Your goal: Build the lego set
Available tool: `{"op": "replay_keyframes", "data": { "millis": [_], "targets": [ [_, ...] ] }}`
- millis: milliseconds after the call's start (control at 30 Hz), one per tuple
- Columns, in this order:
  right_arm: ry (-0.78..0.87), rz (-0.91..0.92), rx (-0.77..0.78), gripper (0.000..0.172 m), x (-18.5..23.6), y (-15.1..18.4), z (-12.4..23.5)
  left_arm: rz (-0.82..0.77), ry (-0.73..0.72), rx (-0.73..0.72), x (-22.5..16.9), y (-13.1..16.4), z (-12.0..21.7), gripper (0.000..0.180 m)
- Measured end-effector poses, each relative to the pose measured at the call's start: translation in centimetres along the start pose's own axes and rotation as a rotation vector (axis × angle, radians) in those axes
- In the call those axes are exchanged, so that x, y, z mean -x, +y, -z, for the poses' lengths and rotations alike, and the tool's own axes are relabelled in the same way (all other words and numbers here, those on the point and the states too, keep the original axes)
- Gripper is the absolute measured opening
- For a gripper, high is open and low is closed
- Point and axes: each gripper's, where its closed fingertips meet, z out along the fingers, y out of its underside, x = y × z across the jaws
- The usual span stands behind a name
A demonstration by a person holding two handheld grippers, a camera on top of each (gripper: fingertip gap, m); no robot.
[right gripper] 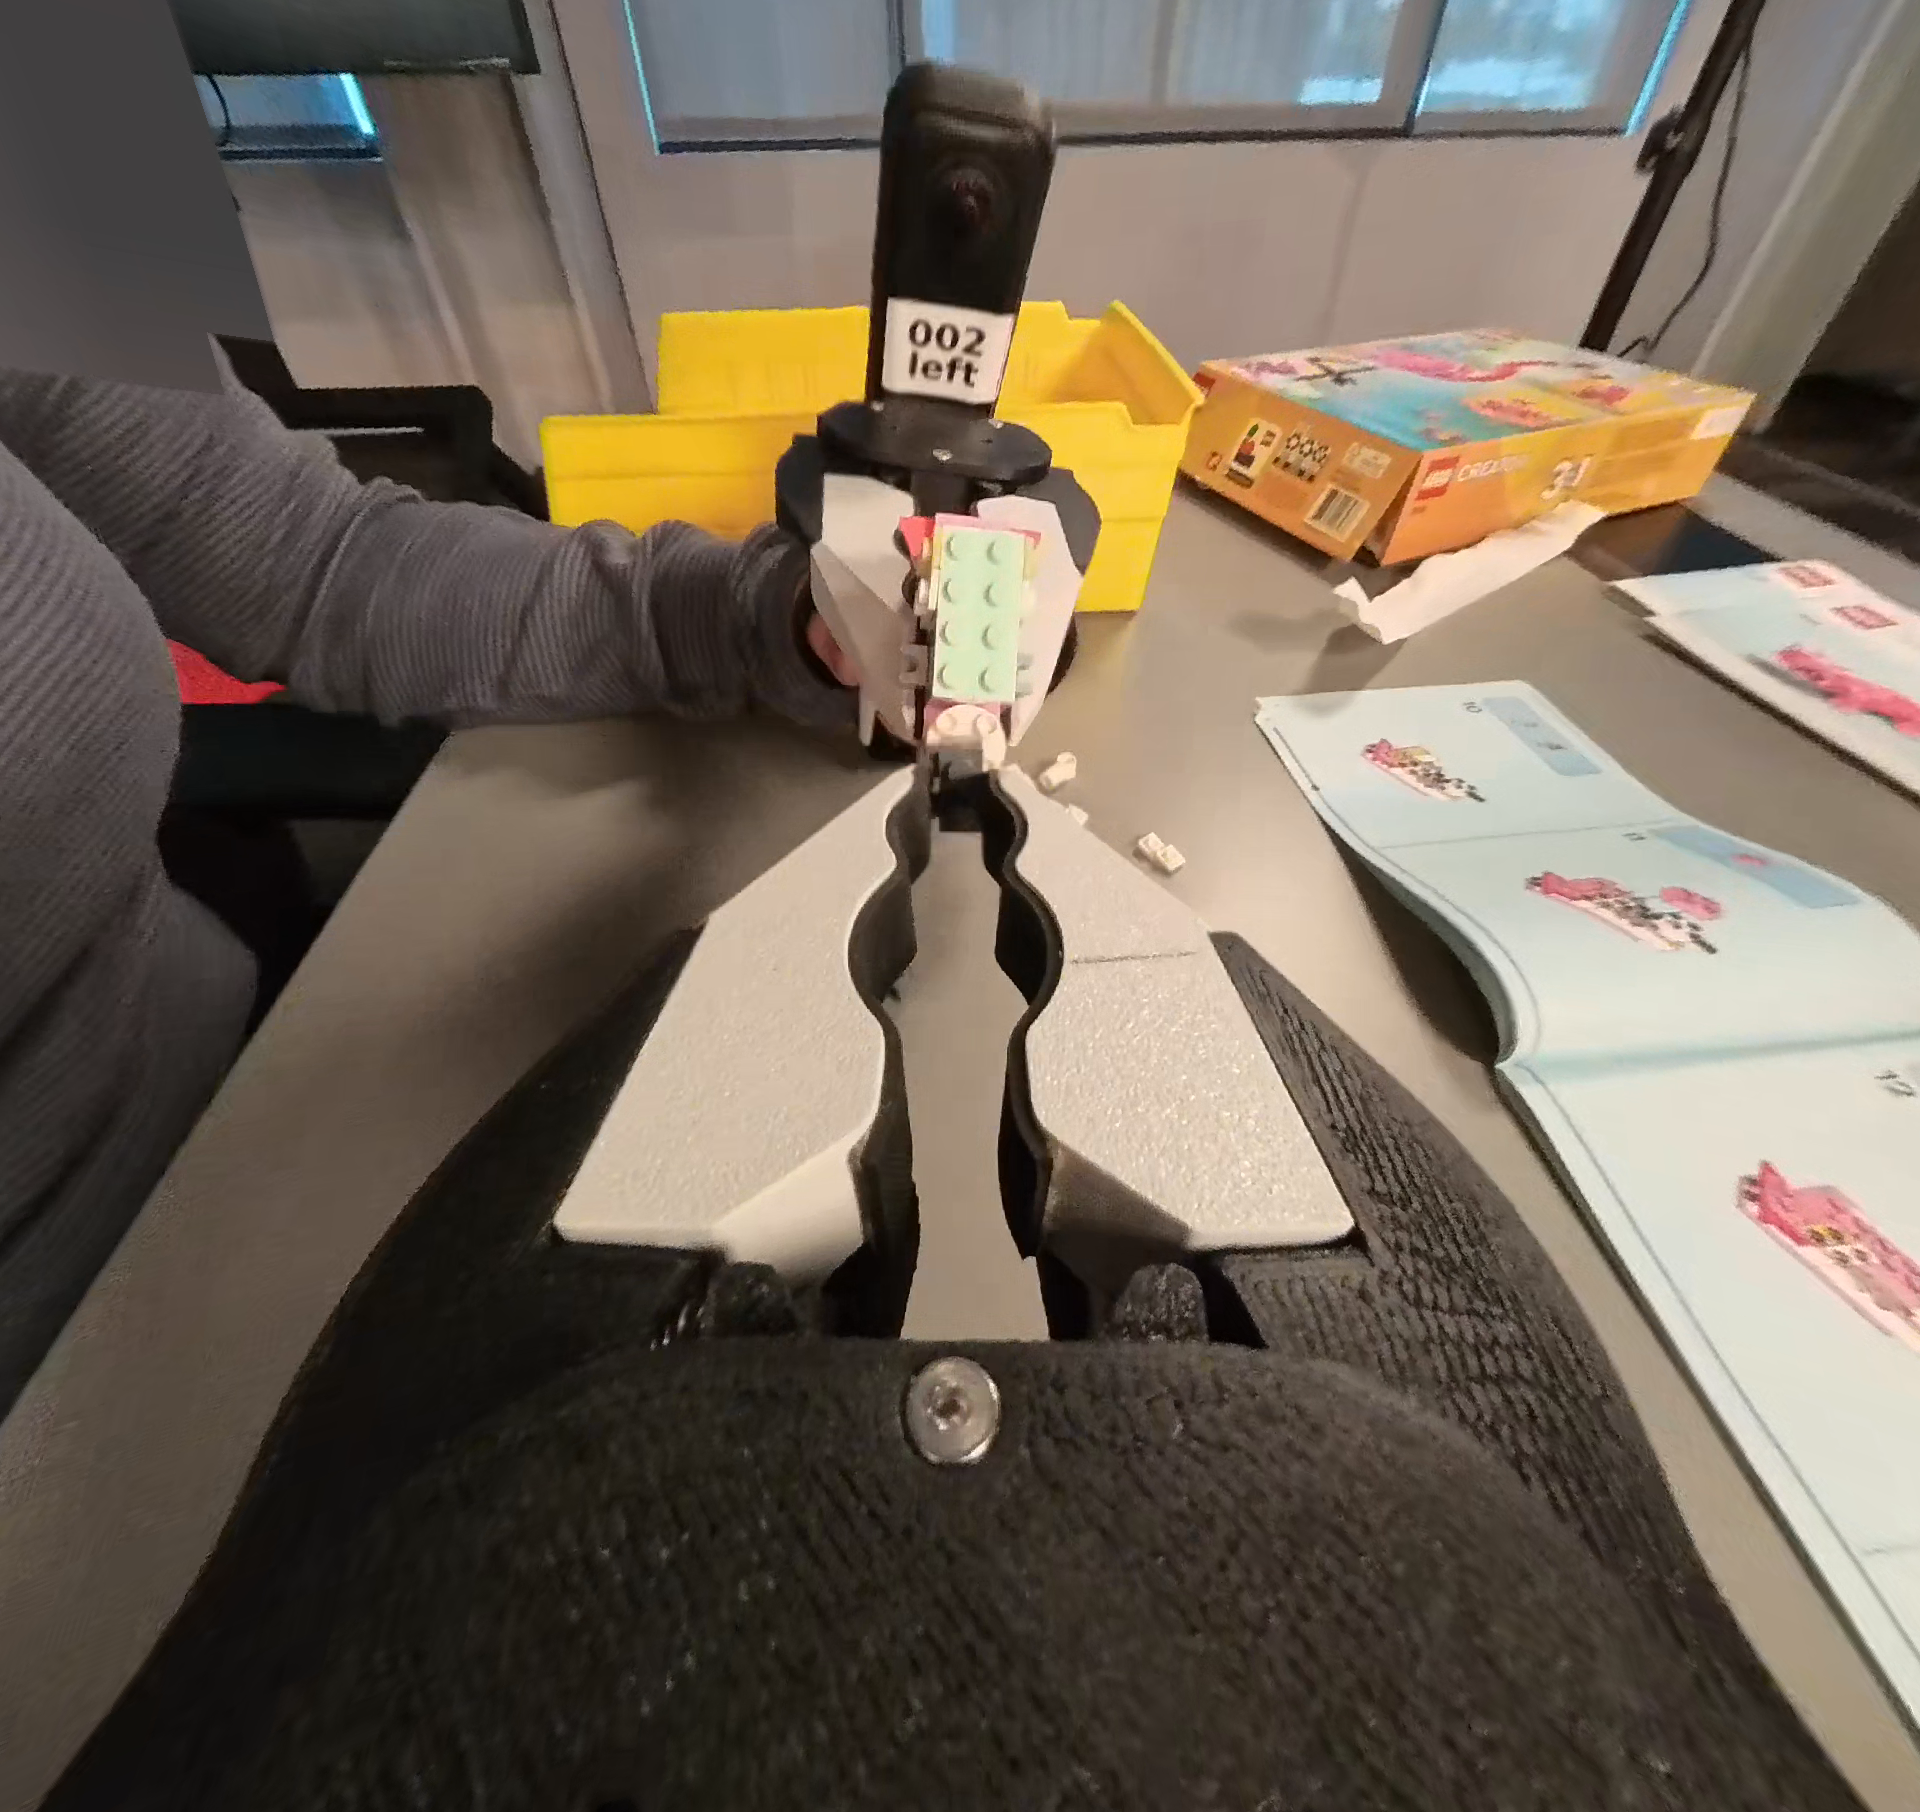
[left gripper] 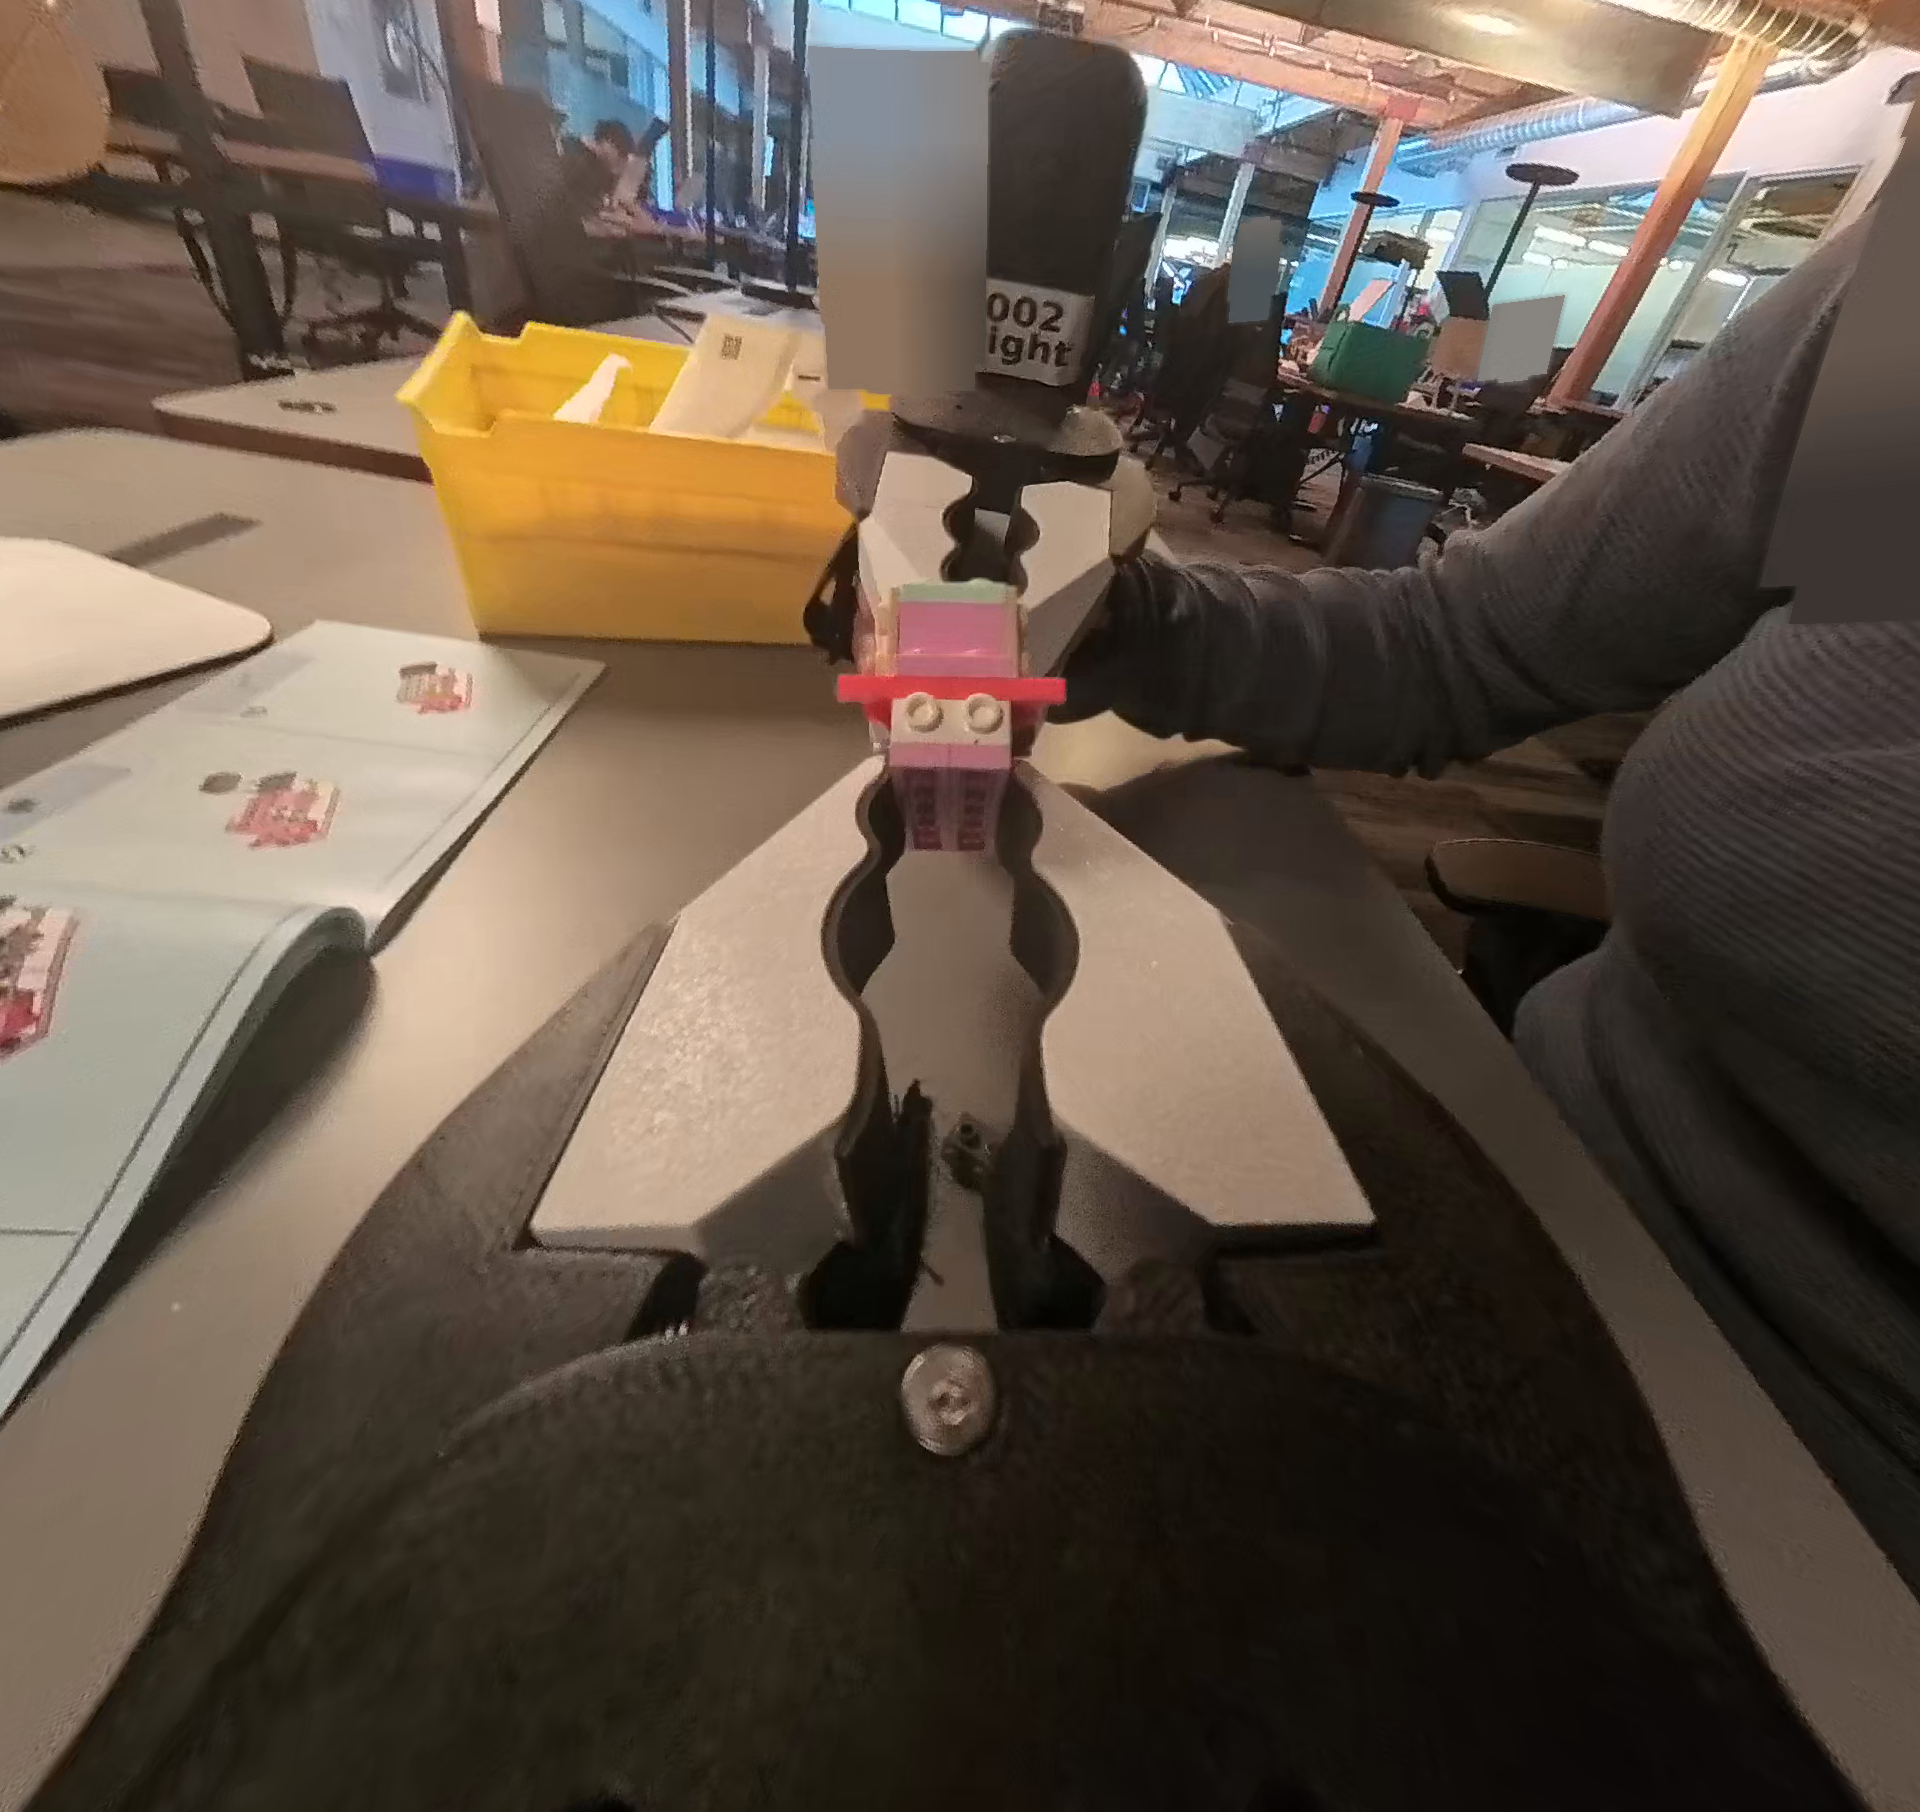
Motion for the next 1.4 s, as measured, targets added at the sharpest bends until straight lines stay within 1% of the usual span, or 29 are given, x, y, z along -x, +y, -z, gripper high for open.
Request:
{"op": "replay_keyframes", "data": {
  "millis": [100, 367, 467, 567, 633, 800, 933, 1033, 1167, 1300, 1400],
  "targets": [
    [-0.027, -0.063, -0.006, 0.008, -0.3, 0.5, -0.4, 0.047, -0.011, 0.035, 0.5, 0.6, 0.0, 0.016],
    [-0.045, -0.161, 0.049, 0.008, -0.6, 2.4, -0.2, 0.130, -0.042, 0.141, 1.1, 2.4, -0.8, 0.016],
    [-0.061, -0.232, 0.054, 0.008, -0.6, 2.9, -0.2, 0.196, -0.039, 0.162, 1.2, 2.9, -1.0, 0.017],
    [-0.097, -0.326, 0.014, 0.007, -0.6, 2.8, -0.1, 0.269, -0.018, 0.149, 1.2, 2.8, -1.1, 0.016],
    [-0.090, -0.351, 0.000, 0.007, -0.7, 2.9, -0.1, 0.287, -0.026, 0.146, 1.4, 2.8, -1.1, 0.016],
    [-0.064, -0.394, -0.097, 0.007, -1.2, 2.0, 0.0, 0.347, -0.031, 0.061, 1.7, 1.9, -1.2, 0.016],
    [-0.049, -0.426, -0.192, 0.007, -1.6, 1.1, 0.2, 0.366, -0.039, -0.003, 1.9, 1.1, -1.2, 0.016],
    [-0.040, -0.424, -0.203, 0.007, -1.6, 1.1, 0.2, 0.367, -0.050, -0.007, 2.0, 1.0, -1.2, 0.016],
    [-0.113, -0.536, -0.251, 0.007, -1.4, 0.6, 0.3, 0.375, -0.029, -0.026, 1.7, 0.6, -1.3, 0.016],
    [-0.155, -0.633, -0.292, 0.008, -1.5, 0.3, 0.4, 0.374, -0.052, -0.035, 1.8, 0.3, -1.3, 0.016],
    [-0.137, -0.628, -0.319, 0.008, -1.8, 0.0, 0.5, 0.401, -0.072, -0.061, 2.0, 0.0, -1.4, 0.016]
  ]
}}
